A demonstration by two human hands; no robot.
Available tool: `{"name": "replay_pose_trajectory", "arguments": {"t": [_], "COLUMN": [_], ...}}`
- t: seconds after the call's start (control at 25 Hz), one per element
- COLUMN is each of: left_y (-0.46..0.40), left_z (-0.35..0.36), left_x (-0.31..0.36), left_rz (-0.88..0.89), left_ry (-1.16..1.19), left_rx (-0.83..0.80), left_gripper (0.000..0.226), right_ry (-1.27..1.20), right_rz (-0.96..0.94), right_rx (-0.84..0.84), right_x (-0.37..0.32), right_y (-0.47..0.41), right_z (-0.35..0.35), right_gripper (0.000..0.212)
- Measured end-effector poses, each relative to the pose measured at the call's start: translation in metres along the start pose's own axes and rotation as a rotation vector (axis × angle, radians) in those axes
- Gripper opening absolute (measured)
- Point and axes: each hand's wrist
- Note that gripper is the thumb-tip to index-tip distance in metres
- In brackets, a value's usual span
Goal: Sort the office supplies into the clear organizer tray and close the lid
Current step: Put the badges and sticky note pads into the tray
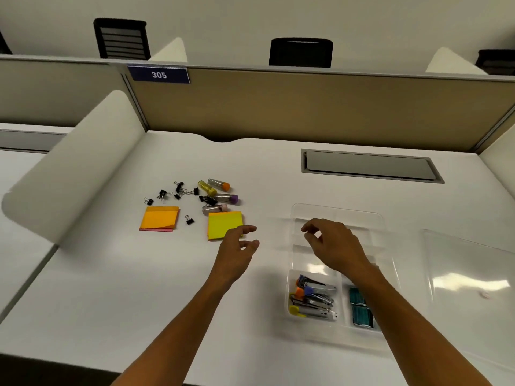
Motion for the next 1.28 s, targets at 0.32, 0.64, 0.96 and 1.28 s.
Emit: {"name": "replay_pose_trajectory", "arguments": {"t": [0.32, 0.64, 0.96, 1.28], "left_y": [-0.001, -0.022, -0.075, -0.136], "left_z": [-0.061, -0.126, -0.183, -0.206], "left_x": [-0.039, -0.086, -0.124, -0.136], "left_rz": [-0.085, -0.168, -0.171, -0.015], "left_ry": [0.0, -0.015, -0.209, -0.634], "left_rx": [0.1, 0.169, 0.199, 0.089], "left_gripper": [0.034, 0.034, 0.04, 0.049], "right_ry": [0.012, 0.076, 0.136, 0.315], "right_rz": [-0.15, -0.172, -0.121, -0.122], "right_rx": [-0.168, -0.295, -0.337, -0.383], "right_x": [-0.057, -0.091, -0.107, -0.124], "right_y": [-0.03, -0.066, -0.089, -0.122], "right_z": [0.047, 0.097, 0.139, 0.168], "right_gripper": [0.026, 0.052, 0.069, 0.089]}}
Point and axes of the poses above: each hand's wrist, its own y-axis away from the middle knuckle, its own z-axis out of the palm, x = y × z, and after that the axes turned 8 degrees about -y, right-handed
